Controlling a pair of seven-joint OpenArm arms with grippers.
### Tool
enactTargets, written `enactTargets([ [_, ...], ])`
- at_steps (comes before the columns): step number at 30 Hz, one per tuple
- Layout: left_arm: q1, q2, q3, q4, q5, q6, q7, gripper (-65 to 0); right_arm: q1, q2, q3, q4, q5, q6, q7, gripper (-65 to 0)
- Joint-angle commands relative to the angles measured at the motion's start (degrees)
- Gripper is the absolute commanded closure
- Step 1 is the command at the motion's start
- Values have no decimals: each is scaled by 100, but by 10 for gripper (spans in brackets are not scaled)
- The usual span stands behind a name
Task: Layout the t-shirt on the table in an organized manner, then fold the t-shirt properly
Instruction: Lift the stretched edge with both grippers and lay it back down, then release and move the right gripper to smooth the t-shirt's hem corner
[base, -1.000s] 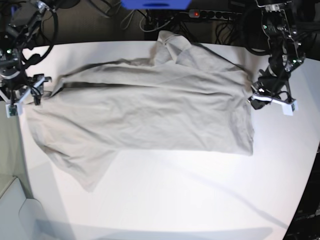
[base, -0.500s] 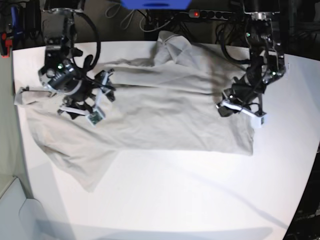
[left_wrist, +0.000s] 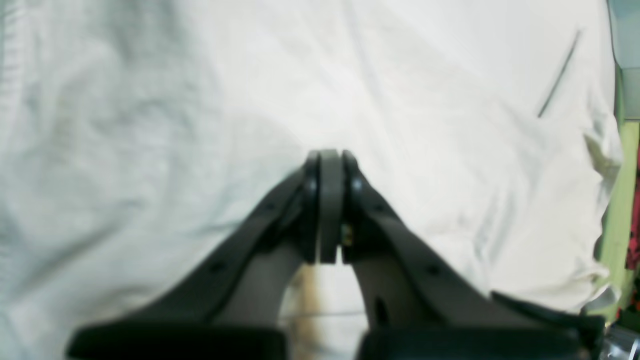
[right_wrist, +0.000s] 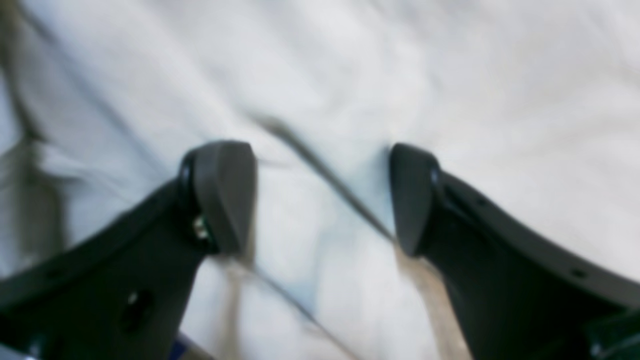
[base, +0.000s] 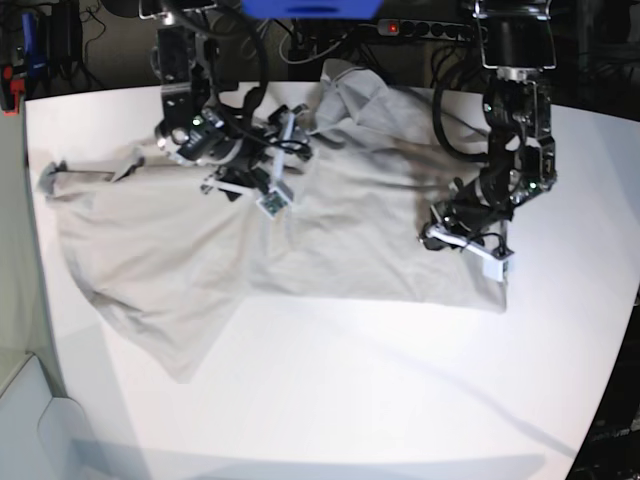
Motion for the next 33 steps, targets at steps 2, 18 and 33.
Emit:
enactTargets([
  [2,-105,-27,-20,150,-120,-6,-52,-5,-87,-171,-544,74,139,2,45,-432],
  [18,801,25,-601,352,-76,30,-113,-5,-351,1491,-1493,2043,157,2,54,-435],
  [33,1311,-27,-2315,396,-102,-6,-52,-5,1917,1895,643,698,139,279,-7,-436],
])
